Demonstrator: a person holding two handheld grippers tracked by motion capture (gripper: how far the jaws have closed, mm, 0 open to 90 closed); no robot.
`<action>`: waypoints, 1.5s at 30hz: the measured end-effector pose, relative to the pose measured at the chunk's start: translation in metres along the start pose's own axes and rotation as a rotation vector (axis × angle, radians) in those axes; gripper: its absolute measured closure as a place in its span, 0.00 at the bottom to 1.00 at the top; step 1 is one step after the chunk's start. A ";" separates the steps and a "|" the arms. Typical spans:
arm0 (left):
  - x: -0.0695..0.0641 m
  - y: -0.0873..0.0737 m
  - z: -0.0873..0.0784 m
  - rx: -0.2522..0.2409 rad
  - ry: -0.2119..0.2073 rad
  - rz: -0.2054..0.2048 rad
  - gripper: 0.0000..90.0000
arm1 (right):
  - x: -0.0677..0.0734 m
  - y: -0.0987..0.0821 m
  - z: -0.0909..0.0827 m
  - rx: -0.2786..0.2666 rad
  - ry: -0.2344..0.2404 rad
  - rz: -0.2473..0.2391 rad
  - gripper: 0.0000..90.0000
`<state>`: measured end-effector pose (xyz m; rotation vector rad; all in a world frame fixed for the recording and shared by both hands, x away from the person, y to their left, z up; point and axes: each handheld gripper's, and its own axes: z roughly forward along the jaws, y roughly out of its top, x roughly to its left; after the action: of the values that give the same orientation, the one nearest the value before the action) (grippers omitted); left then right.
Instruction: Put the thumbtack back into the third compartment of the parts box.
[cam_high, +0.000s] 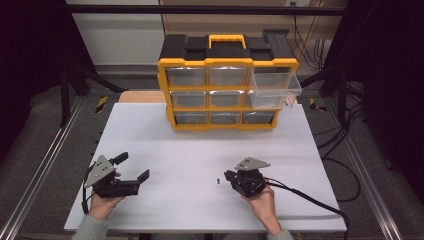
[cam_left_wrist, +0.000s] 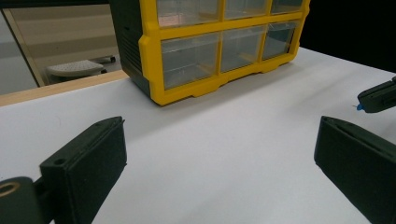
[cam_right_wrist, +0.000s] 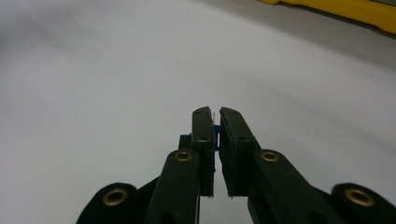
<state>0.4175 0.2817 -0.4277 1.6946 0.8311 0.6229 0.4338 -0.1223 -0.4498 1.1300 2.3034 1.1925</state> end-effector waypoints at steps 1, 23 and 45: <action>0.000 0.000 0.000 0.000 0.000 0.000 0.02 | 0.000 0.000 -0.001 -0.005 0.003 -0.002 0.94; 0.000 0.000 0.000 0.002 0.000 0.003 0.02 | -0.011 0.010 -0.026 -0.058 -0.012 0.027 0.94; 0.000 -0.001 0.001 0.004 -0.001 0.001 0.02 | -0.026 0.024 -0.055 -0.133 -0.043 0.049 0.94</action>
<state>0.4182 0.2811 -0.4285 1.6987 0.8315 0.6218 0.4305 -0.1642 -0.3998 1.1583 2.1423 1.3051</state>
